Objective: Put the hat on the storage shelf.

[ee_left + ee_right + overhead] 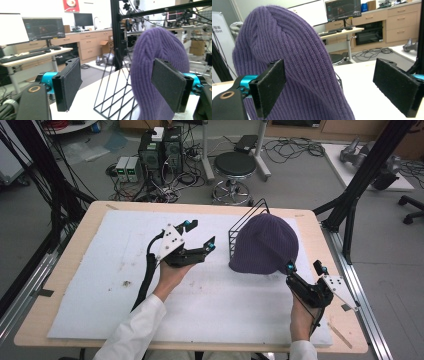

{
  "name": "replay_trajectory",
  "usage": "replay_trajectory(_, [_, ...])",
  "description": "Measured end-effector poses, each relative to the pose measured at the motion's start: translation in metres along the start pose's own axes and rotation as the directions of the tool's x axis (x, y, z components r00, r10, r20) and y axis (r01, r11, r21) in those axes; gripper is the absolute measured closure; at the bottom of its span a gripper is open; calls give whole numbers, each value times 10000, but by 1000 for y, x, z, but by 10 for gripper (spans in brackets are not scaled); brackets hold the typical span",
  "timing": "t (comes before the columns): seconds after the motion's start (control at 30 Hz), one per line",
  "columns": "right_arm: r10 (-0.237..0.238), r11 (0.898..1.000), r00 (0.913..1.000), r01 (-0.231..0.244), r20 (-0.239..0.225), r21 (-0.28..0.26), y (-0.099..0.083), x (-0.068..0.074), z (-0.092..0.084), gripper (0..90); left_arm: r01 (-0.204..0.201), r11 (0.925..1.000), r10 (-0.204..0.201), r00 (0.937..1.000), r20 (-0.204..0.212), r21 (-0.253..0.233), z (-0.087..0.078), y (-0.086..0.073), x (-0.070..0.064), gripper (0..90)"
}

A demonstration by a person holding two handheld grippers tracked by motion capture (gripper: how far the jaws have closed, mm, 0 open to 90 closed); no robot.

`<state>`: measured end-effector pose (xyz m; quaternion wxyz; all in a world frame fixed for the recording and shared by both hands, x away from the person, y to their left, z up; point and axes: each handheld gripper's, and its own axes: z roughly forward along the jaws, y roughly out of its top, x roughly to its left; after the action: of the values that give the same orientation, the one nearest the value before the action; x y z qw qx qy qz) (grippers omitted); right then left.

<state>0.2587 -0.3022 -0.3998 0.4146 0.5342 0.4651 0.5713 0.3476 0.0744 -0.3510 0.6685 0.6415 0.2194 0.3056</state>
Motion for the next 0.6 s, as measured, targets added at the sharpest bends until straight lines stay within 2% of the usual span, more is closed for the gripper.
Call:
replay_trajectory(0.1, [-21,10000,10000,21,30,-75,-1,1,-1,104,54,9999,-60,9994,-353,-160,-14,-1,9,246])
replay_trajectory(0.33, [-196,9992,9997,202,172,-337,-4,2,-3,104,-5,9990,-32,9965,-829,-446,-36,-3,22,246])
replay_trajectory(0.4, [-274,9988,9995,280,153,-395,-4,2,-3,104,50,9981,-117,9940,-1087,-617,-50,-3,31,247])
replay_trajectory(0.53, [-334,9986,9993,341,164,-417,-5,3,-4,104,58,9972,-158,9907,-1348,-745,-61,-3,38,247])
replay_trajectory(0.57, [-322,9986,9994,327,135,-421,-6,5,-4,104,64,9967,-194,9868,-1607,-808,-70,-3,43,246])
replay_trajectory(0.6, [-381,9984,9992,387,149,-424,-6,5,-4,104,64,9967,-194,9868,-1607,-808,-70,-3,43,247])
